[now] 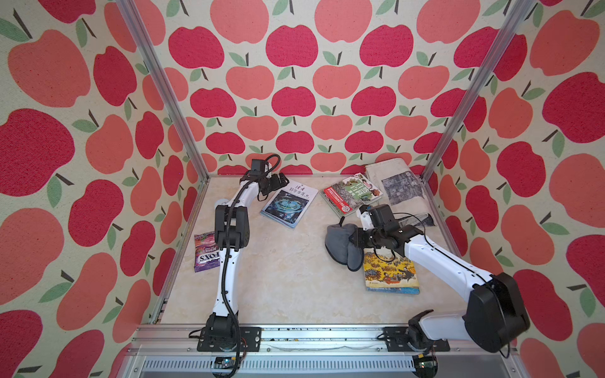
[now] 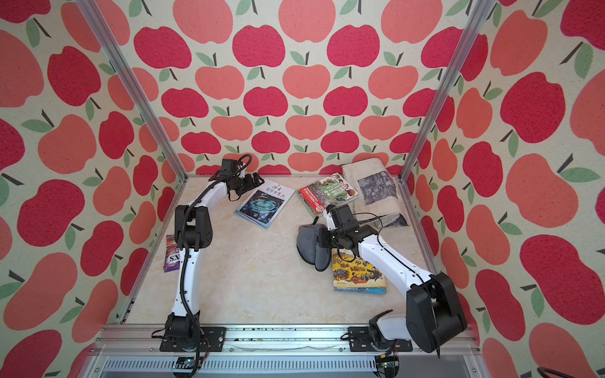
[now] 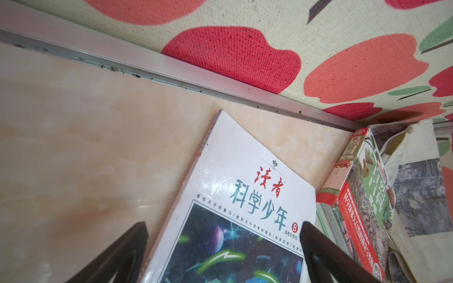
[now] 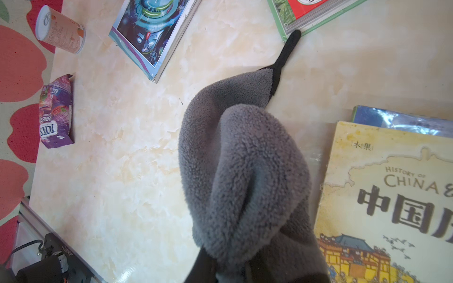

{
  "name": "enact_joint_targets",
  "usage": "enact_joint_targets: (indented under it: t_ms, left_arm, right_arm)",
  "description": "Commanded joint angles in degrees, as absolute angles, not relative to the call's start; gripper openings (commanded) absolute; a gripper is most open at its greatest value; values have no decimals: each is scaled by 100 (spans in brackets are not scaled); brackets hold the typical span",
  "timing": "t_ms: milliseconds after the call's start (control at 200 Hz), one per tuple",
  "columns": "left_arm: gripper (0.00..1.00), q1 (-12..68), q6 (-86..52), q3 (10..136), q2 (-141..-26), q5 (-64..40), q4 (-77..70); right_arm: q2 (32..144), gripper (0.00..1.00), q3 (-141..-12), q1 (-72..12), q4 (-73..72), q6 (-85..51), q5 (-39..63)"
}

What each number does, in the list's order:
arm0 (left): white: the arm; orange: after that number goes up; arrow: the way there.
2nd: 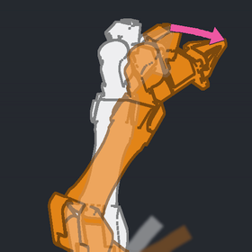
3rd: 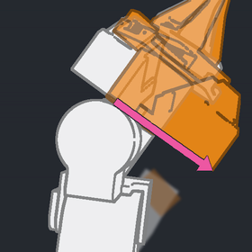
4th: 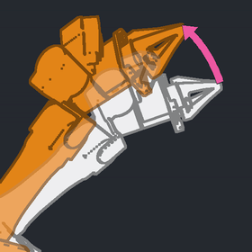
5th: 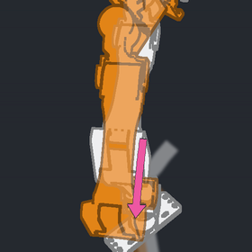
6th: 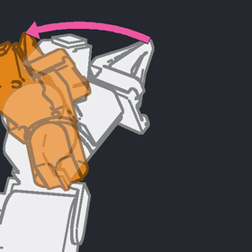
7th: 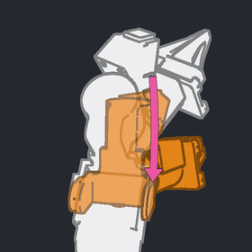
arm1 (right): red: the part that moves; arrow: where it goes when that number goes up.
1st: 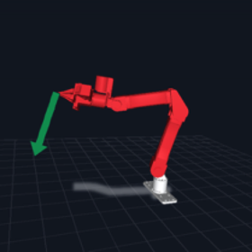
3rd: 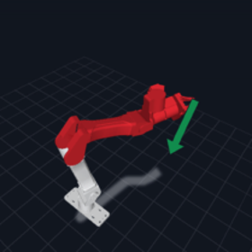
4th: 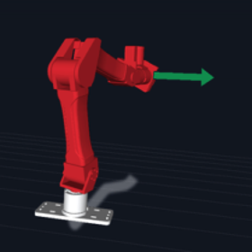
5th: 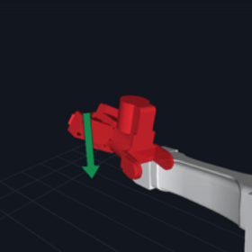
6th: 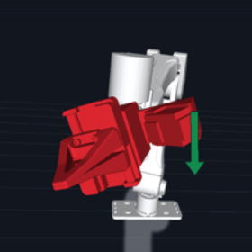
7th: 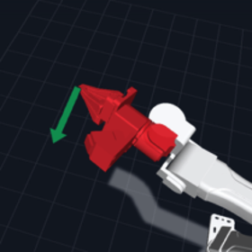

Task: Wipe the cover of the book
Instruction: Move the book to the center of the board.

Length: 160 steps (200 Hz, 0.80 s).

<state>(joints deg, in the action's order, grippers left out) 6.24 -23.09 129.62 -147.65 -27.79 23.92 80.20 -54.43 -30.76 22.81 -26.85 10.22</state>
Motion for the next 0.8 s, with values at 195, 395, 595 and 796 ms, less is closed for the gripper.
enact_joint_targets:
  t_ms: [195, 395, 595, 796]
  left_arm:
    - [98, 475, -2477, 13533, -15335, -3842, 2850]
    - [87, 558, -2598, 13083, -15223, -4719, 2859]
    - [77, 751, -2895, 11167, -14210, -4803, 1681]
    - [50, 725, -3624, 9666, -13425, -5214, 362]
  right_arm:
    - [8755, 16, -6164, -3082, 1919, -2429, 1160]
    - [9343, 16, -6858, -2798, 1889, -2242, 975]
    - [10579, 16, -7874, -2558, 1702, -2124, 1235]
    - [10881, 16, -7887, -2641, 1404, -2381, 1583]
